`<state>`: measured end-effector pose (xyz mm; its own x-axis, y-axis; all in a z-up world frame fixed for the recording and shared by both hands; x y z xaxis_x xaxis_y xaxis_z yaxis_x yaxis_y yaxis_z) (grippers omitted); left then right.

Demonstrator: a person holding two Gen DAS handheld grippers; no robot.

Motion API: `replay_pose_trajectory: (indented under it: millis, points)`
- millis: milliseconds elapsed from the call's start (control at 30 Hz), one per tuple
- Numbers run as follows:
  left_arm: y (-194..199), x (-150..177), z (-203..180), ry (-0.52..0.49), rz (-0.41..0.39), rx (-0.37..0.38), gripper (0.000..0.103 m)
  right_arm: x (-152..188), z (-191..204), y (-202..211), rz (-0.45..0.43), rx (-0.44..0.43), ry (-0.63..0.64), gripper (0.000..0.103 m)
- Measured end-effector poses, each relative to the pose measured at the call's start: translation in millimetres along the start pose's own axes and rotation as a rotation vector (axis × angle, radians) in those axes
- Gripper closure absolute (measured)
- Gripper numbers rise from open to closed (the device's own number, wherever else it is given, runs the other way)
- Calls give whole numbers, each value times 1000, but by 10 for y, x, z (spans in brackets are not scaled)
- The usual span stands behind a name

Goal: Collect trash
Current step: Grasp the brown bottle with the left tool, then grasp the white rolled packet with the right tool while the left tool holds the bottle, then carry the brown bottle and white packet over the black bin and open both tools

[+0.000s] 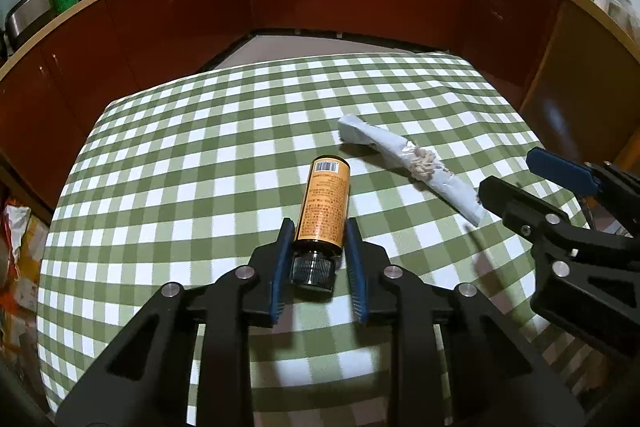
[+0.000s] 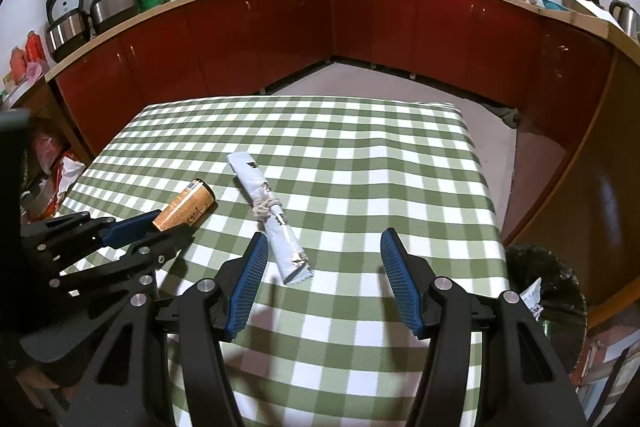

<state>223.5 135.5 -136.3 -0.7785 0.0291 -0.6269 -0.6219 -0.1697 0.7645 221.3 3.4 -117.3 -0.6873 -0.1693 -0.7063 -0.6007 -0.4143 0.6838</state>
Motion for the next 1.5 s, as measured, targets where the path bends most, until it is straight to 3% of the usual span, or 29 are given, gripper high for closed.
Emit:
replay_pose_trajectory:
  millis: [467, 633, 867, 1500]
  points:
    - [13, 90, 683, 106, 24, -112, 78, -101, 191, -356, 76, -4, 48, 45]
    - [14, 160, 794, 121, 32, -125, 78, -63, 200, -431, 112, -19, 45, 60]
    - [34, 203, 824, 130, 30, -129, 78, -11, 302, -421, 115, -54, 54, 82]
    - [308, 312, 605, 126, 3, -119, 78, 228, 248, 22, 53, -52, 13, 86]
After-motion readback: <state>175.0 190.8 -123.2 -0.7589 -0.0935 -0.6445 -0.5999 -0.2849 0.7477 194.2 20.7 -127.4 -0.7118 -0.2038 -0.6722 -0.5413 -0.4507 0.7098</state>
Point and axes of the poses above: each gripper's, at about its wrist camera, not at the fingertips, and y roughly against the way its jaws point, z to its left, x to its underside, the point moved 9 cm from there along -y, roughly the way its jaws point, and after that the axes turned 9 degrees about -x, right-handed, at the moved point
